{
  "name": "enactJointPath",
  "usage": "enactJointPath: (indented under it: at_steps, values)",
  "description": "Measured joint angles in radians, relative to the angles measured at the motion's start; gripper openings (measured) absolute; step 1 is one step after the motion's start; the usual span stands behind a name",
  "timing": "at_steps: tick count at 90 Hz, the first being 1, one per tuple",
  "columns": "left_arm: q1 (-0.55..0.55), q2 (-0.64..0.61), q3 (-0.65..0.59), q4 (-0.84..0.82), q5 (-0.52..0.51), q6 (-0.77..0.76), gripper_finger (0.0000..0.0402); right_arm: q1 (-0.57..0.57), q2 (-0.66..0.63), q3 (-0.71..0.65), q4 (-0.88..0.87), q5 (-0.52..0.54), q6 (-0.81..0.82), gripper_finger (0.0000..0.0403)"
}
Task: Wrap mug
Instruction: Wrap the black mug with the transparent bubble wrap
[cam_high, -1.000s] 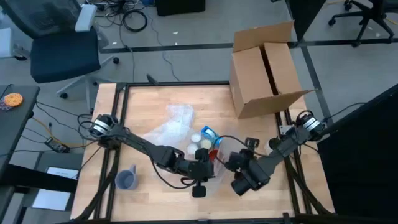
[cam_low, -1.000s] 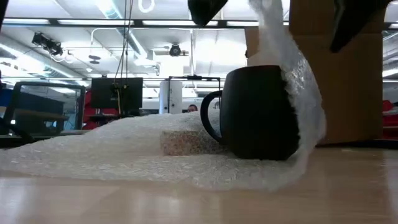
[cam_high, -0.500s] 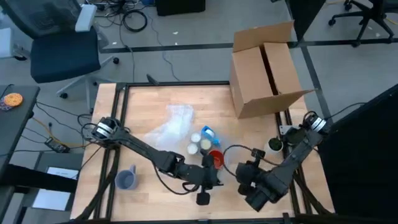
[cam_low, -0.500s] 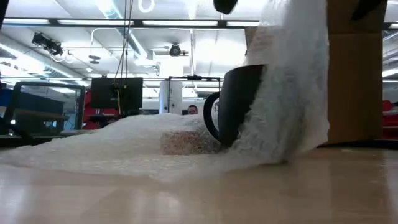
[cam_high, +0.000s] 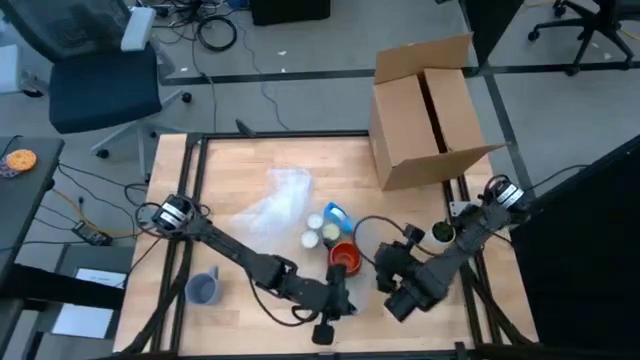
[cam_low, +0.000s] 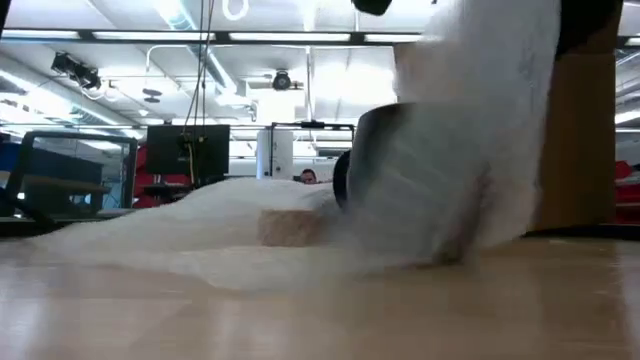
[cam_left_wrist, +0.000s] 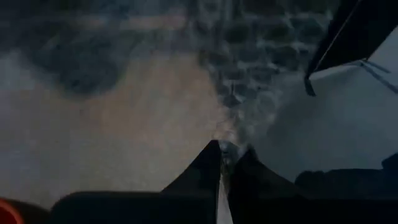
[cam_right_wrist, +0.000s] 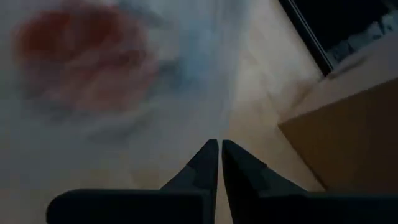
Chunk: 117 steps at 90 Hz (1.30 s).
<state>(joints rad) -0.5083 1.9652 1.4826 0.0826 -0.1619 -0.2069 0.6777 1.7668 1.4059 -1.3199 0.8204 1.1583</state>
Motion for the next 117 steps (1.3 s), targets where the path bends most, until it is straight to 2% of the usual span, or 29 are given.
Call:
enactJointPath:
  at_steps: [15, 30, 44, 61, 81, 96, 117]
  values:
    - [-0.007, 0.0, 0.0, 0.002, -0.001, 0.016, 0.0, -0.073, -0.001, 0.0, 0.256, -0.018, -0.278, 0.0]
    - [-0.009, 0.0, 0.0, -0.003, -0.009, 0.014, 0.0, -0.127, -0.001, 0.0, 0.532, -0.198, -0.557, 0.0]
    - [-0.024, 0.0, 0.0, -0.009, -0.009, 0.012, 0.0, -0.138, -0.001, 0.0, 0.663, -0.236, -0.723, 0.0]
    - [-0.035, 0.0, 0.0, -0.011, -0.019, 0.009, 0.0, -0.139, -0.009, 0.0, 0.673, -0.244, -0.761, 0.0]
    - [-0.047, -0.062, 0.0, -0.112, -0.051, -0.01, 0.0, -0.149, -0.009, 0.0, 0.682, -0.388, -0.788, 0.0]
    - [-0.061, -0.111, -0.006, -0.156, -0.076, -0.01, 0.0, -0.149, -0.006, 0.0, 0.763, -0.399, -0.85, 0.0]
    - [-0.083, -0.152, -0.081, -0.154, -0.129, -0.064, 0.0, -0.149, 0.011, -0.044, 0.905, -0.395, -0.888, 0.0]
